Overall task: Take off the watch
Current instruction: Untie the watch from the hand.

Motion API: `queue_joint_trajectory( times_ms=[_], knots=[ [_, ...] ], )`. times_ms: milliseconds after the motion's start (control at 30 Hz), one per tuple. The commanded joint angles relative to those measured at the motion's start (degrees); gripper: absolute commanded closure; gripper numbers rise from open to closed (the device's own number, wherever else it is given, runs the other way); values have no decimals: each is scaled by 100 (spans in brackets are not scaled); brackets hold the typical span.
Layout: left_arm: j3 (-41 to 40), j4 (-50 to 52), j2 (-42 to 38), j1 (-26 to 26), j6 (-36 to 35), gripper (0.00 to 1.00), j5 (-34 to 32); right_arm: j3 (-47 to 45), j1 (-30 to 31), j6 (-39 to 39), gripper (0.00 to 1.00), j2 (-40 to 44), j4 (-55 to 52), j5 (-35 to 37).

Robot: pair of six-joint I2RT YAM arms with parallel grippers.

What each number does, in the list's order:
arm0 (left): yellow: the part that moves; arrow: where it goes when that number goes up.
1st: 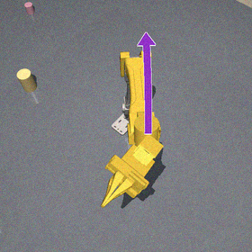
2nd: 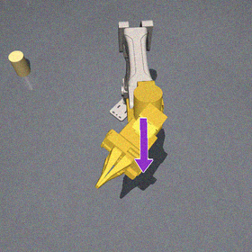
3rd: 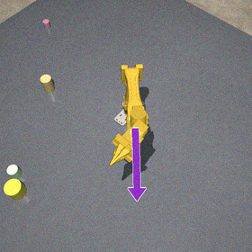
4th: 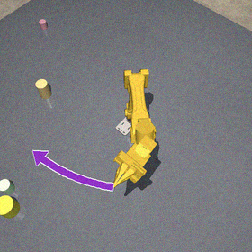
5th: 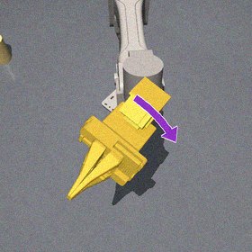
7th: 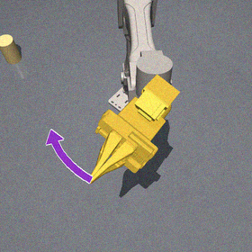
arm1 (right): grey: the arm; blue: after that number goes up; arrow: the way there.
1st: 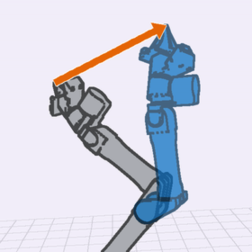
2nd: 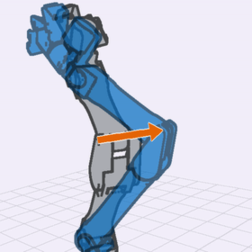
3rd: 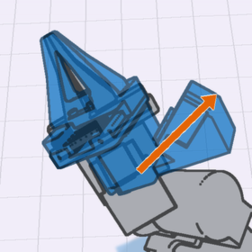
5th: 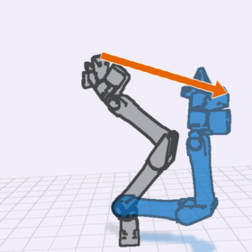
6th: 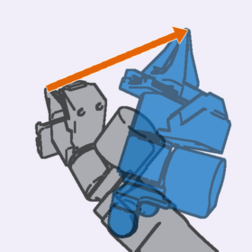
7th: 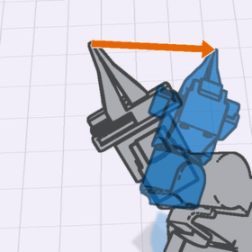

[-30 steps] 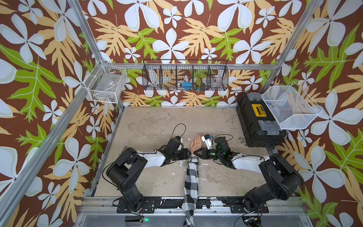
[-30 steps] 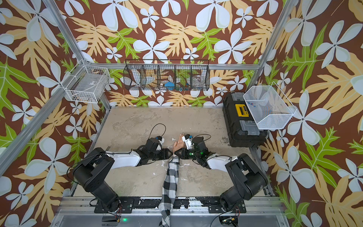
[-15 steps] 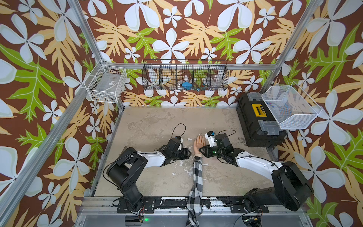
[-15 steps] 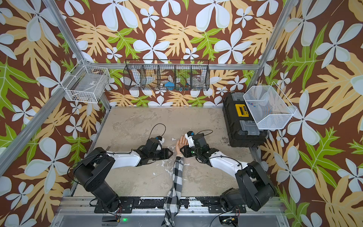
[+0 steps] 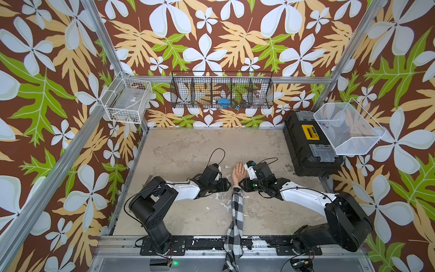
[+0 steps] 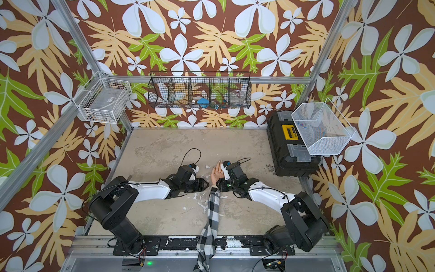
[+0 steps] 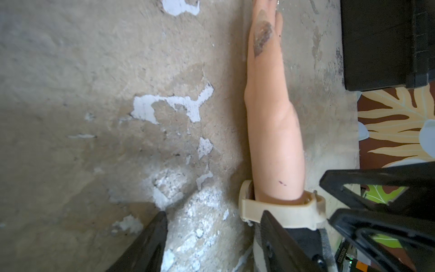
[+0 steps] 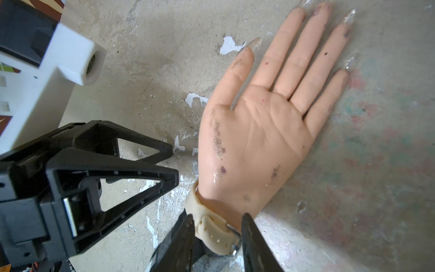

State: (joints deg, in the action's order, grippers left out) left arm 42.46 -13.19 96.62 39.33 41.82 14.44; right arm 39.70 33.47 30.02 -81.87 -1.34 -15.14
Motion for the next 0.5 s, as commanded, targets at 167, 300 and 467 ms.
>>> queue_joint_trajectory(
  times_ms=[167,300,467],
  knots=[
    [70,116,24,74,56,35,33,-41,28,81,65,27,29,87],
    [94,126,34,73,79,35,33,-49,36,83,65,28,45,56],
    [178,129,41,91,98,35,50,-96,54,99,66,28,86,28]
  ],
)
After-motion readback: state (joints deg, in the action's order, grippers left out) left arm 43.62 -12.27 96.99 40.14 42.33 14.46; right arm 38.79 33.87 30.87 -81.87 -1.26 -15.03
